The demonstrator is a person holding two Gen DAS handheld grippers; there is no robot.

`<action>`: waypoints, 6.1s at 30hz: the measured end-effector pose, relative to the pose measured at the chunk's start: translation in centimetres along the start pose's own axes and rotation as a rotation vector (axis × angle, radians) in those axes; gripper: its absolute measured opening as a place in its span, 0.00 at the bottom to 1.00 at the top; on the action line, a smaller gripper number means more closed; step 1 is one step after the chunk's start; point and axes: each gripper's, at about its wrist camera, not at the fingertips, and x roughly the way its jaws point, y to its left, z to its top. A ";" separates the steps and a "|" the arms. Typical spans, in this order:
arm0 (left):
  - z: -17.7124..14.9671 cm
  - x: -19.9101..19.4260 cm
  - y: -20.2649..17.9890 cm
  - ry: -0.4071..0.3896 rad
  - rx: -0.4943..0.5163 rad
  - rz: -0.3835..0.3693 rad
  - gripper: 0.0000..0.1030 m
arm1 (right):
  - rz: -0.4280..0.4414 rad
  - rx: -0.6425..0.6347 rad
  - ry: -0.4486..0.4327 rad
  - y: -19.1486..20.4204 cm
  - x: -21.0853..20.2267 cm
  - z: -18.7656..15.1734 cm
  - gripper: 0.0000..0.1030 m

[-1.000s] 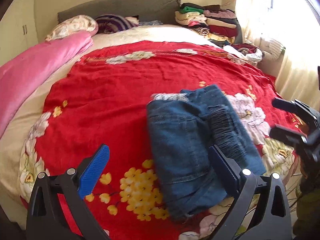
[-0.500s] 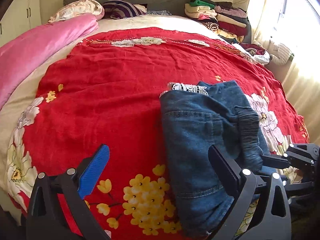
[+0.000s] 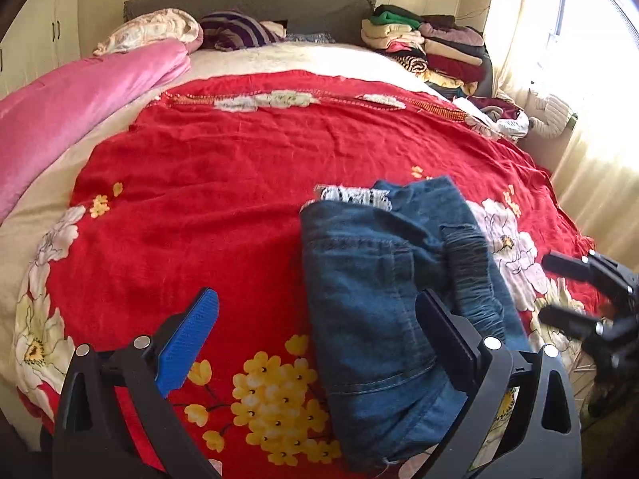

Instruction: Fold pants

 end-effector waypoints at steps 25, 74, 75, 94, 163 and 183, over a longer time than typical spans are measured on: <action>-0.6 6.3 -1.1 0.103 0.009 -0.075 0.95 | 0.034 0.252 0.136 -5.3 7.7 -1.3 0.61; 4.4 4.8 -1.0 -0.073 0.021 -0.033 0.90 | -0.180 0.171 -0.021 -4.2 5.0 3.3 0.83; 4.4 4.2 -1.1 -0.078 0.025 -0.033 0.94 | -0.184 0.169 -0.036 -4.2 4.2 3.3 0.85; -0.8 -5.0 -2.4 -0.138 0.023 0.054 0.96 | -0.247 0.113 -0.220 -1.2 -5.8 1.5 0.91; -6.2 -5.5 -3.8 -0.053 -0.017 0.059 0.96 | -0.229 0.110 -0.100 1.4 -4.3 -3.9 0.91; -6.0 -5.8 -4.1 -0.061 -0.002 0.070 0.96 | -0.231 0.112 -0.103 1.3 -4.3 -3.8 0.91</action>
